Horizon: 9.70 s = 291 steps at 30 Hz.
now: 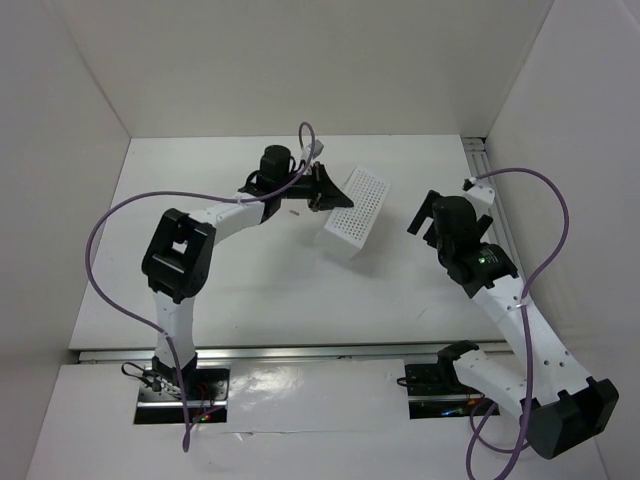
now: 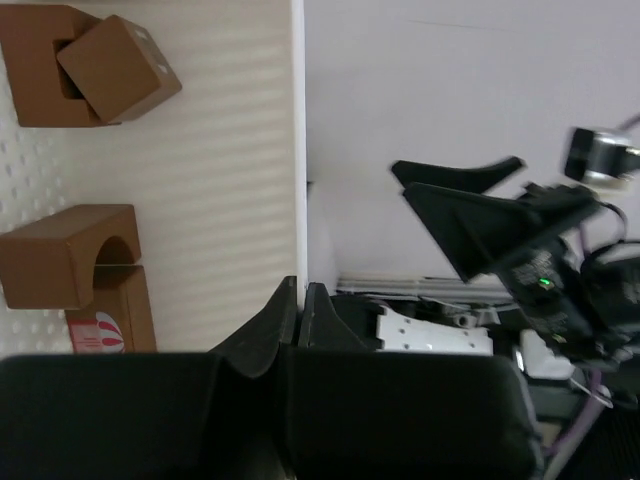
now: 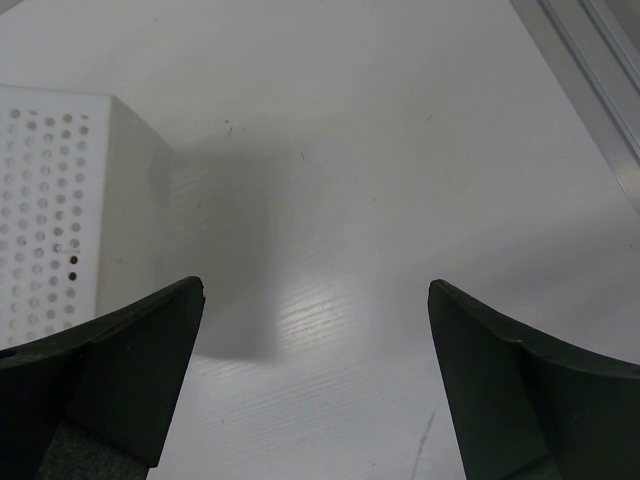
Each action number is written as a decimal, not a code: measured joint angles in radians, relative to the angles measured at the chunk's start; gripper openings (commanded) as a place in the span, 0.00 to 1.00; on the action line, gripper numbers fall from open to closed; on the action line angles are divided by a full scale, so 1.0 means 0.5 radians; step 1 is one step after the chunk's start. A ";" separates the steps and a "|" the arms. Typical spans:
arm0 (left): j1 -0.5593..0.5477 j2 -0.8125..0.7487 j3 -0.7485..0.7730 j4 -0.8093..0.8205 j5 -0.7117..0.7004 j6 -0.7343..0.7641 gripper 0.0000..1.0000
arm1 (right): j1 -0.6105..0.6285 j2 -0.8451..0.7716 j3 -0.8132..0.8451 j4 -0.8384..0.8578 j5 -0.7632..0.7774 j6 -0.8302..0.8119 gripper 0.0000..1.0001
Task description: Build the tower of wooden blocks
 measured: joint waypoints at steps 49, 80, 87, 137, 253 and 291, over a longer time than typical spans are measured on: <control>0.044 0.712 -0.185 1.935 0.053 -1.690 0.00 | 0.014 0.067 0.000 -0.024 -0.001 -0.015 1.00; -0.177 0.916 0.286 1.907 -0.044 -1.696 0.00 | 0.014 0.063 0.092 -0.162 0.057 -0.014 1.00; -0.177 0.809 0.286 1.888 0.070 -1.697 0.00 | 0.014 0.013 0.311 -0.237 0.063 -0.018 1.00; 1.069 0.716 1.535 -2.167 -2.561 1.707 0.54 | 0.021 0.745 0.381 -0.207 -0.140 -0.008 1.00; 0.211 -1.034 -0.553 -1.796 -2.049 1.146 0.94 | 0.216 2.646 1.746 0.564 -0.884 -1.198 0.97; 0.237 -1.055 -0.568 -1.827 -2.082 1.147 0.94 | -0.079 2.473 1.369 0.803 -0.402 -1.057 0.92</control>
